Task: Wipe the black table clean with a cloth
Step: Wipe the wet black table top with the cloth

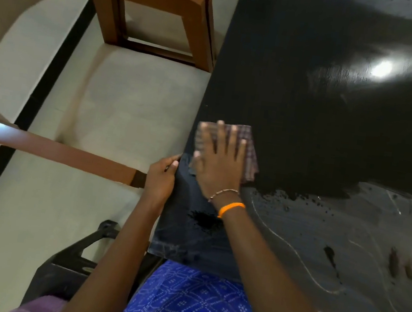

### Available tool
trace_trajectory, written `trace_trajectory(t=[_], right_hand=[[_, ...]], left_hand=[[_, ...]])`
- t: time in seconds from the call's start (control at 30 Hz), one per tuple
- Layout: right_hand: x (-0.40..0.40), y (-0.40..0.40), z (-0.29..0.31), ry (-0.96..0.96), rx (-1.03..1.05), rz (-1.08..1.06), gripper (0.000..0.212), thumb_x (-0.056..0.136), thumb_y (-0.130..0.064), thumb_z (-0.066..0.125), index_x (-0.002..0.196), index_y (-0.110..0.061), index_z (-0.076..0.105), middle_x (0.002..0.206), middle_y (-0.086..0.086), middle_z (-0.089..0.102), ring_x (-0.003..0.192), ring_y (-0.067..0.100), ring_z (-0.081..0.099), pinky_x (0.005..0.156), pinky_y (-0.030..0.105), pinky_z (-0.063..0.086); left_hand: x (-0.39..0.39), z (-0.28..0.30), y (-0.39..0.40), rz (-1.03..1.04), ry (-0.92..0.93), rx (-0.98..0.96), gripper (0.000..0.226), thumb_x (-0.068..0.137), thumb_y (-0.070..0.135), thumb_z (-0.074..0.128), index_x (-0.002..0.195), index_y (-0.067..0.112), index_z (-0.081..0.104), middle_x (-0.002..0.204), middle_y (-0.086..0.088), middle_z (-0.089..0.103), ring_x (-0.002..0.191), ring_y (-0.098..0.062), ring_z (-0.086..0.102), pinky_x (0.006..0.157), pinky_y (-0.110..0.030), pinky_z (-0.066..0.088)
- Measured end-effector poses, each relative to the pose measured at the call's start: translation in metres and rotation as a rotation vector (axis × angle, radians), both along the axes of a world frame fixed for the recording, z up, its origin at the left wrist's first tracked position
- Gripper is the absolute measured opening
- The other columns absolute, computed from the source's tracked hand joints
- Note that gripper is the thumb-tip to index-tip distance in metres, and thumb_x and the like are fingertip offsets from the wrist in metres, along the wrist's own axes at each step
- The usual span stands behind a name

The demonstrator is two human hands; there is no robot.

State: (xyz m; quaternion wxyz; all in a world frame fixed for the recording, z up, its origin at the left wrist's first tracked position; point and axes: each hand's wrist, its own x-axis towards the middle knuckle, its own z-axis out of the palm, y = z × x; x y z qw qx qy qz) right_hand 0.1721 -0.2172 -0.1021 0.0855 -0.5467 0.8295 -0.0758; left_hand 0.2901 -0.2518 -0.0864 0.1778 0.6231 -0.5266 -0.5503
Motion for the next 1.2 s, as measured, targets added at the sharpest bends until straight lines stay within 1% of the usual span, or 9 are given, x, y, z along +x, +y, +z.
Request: trace_trajectory(t=[0.13,0.2,0.3,0.4,0.7,0.83,1.0,1.1,1.2], right_hand=[[0.038,-0.015,0.003,-0.004,0.014,0.222,0.059,0.084,-0.038,0.027,0.141,-0.027,0.037,0.152,0.009,0.031,0.141,0.036,0.025,0.114,0.054,0.016],[0.030,-0.011,0.002,0.016,0.002,0.267,0.058,0.086,-0.038,0.028,0.142,-0.027,0.035,0.153,0.007,0.031,0.142,0.034,0.024,0.116,0.049,0.012],[0.006,0.004,-0.001,0.051,-0.028,0.261,0.057,0.089,-0.038,0.033,0.144,-0.026,0.031,0.153,0.004,0.030,0.142,0.031,0.023,0.115,0.046,0.005],[-0.036,0.030,-0.001,0.069,-0.017,0.147,0.059,0.087,-0.036,0.032,0.144,-0.026,0.030,0.154,0.003,0.028,0.142,0.031,0.022,0.113,0.046,0.007],[-0.162,0.137,0.005,0.052,0.071,-0.417,0.065,0.085,-0.047,0.017,0.147,-0.026,0.023,0.157,0.003,0.020,0.145,0.031,0.014,0.116,0.053,0.012],[-0.137,0.116,0.005,0.010,0.074,-0.577,0.072,0.080,-0.049,0.016,0.148,-0.026,0.017,0.157,0.006,0.016,0.145,0.034,0.010,0.115,0.055,0.007],[-0.062,0.072,0.002,0.025,0.033,-0.327,0.065,0.084,-0.044,0.026,0.146,-0.024,0.026,0.155,0.009,0.024,0.142,0.037,0.020,0.113,0.055,0.014],[-0.032,0.060,0.001,0.000,-0.014,-0.106,0.061,0.083,-0.042,0.033,0.141,-0.023,0.039,0.149,0.009,0.036,0.138,0.037,0.031,0.113,0.052,0.017],[-0.047,0.073,-0.002,0.016,-0.050,0.044,0.059,0.082,-0.043,0.037,0.139,-0.026,0.042,0.148,0.005,0.039,0.138,0.032,0.033,0.112,0.046,0.009]], left_hand=[[0.016,0.000,0.009,0.051,0.056,0.030,0.031,0.096,0.004,0.039,0.088,0.011,0.068,0.082,-0.006,0.066,0.079,-0.019,0.059,0.068,-0.027,0.049],[0.022,-0.001,0.012,0.040,0.057,0.029,0.033,0.098,0.008,0.039,0.083,0.020,0.066,0.086,-0.009,0.065,0.083,-0.023,0.057,0.072,-0.034,0.048],[0.019,-0.001,0.013,0.000,-0.002,-0.011,0.024,0.096,0.013,0.045,0.103,0.017,0.068,0.109,-0.006,0.065,0.099,-0.019,0.060,0.088,-0.036,0.049],[0.012,-0.001,0.013,0.018,-0.053,-0.040,0.024,0.093,0.013,0.051,0.113,0.014,0.065,0.119,-0.006,0.060,0.103,-0.019,0.059,0.095,-0.034,0.048],[0.006,0.001,0.013,0.039,-0.069,-0.033,0.025,0.092,0.010,0.051,0.115,0.014,0.062,0.119,-0.008,0.061,0.101,-0.015,0.059,0.088,-0.024,0.046],[-0.010,0.013,0.026,-0.028,-0.275,-0.206,0.035,0.088,0.011,0.056,0.123,0.016,0.055,0.126,-0.010,0.049,0.114,-0.027,0.049,0.103,-0.039,0.040],[-0.036,0.026,0.054,-0.195,-0.379,-0.448,0.050,0.084,0.006,0.057,0.132,0.017,0.047,0.130,-0.011,0.046,0.119,-0.032,0.040,0.102,-0.034,0.025],[-0.055,0.029,0.072,-0.269,-0.361,-0.480,0.050,0.084,0.001,0.051,0.131,0.018,0.047,0.131,-0.009,0.046,0.120,-0.030,0.037,0.099,-0.032,0.027],[-0.076,0.029,0.088,-0.338,-0.335,-0.501,0.048,0.085,-0.001,0.045,0.129,0.016,0.048,0.130,-0.009,0.045,0.118,-0.028,0.035,0.098,-0.038,0.032]])
